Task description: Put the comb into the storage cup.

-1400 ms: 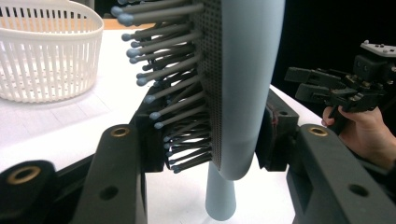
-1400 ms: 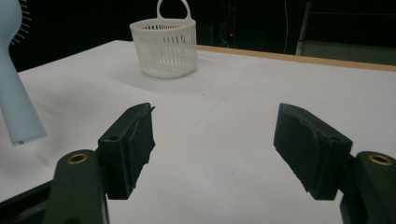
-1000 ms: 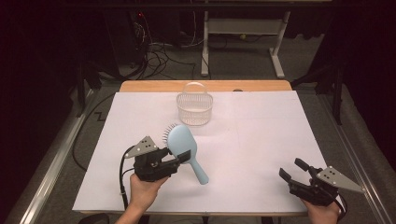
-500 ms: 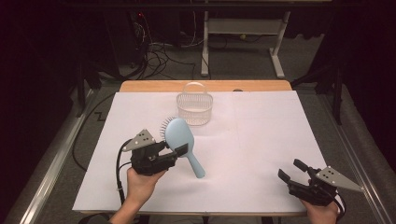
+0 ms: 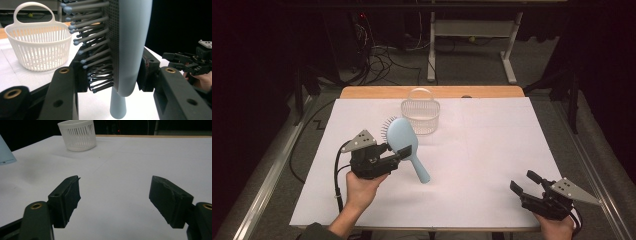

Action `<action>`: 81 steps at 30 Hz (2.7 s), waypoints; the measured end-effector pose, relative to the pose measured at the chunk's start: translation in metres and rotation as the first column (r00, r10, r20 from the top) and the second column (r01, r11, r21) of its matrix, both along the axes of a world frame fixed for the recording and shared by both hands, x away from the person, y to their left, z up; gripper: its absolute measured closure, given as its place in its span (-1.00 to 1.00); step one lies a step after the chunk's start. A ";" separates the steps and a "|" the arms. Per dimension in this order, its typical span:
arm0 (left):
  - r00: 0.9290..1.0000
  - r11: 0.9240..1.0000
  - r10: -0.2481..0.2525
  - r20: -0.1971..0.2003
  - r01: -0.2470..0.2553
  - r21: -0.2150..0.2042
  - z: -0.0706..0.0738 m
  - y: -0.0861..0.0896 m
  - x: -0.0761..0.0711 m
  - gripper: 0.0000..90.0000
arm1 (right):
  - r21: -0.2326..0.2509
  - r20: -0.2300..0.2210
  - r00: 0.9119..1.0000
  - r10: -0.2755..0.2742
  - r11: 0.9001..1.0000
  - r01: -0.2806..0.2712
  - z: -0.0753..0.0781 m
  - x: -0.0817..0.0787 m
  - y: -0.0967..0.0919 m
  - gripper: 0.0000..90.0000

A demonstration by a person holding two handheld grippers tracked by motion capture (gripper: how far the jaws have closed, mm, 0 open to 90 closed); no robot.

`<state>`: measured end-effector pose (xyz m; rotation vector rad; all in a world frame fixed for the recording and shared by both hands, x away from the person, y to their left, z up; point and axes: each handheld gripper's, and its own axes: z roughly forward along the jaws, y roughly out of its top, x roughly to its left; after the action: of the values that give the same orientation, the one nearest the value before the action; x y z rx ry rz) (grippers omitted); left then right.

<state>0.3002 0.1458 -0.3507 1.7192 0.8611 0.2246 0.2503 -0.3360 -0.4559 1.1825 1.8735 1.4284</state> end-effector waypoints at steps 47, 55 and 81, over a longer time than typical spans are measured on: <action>0.999 0.999 0.041 0.022 -0.041 0.000 0.030 -0.001 0.036 0.19 | 0.014 -0.007 1.000 -0.017 1.000 0.017 -0.001 0.000 -0.002 -0.43; 0.999 0.999 0.050 0.018 -0.050 0.000 0.034 -0.002 0.043 0.19 | 0.013 -0.004 1.000 -0.017 1.000 0.018 -0.001 0.000 -0.003 -0.43; 0.992 0.993 0.105 0.066 -0.108 0.048 0.056 -0.006 0.063 0.19 | 0.011 -0.008 1.000 -0.020 1.000 0.020 -0.001 0.000 -0.003 -0.43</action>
<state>0.3634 0.1395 -0.2946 1.7060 0.9076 0.3742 0.2503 -0.3386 -0.4566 1.2108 1.8561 1.4264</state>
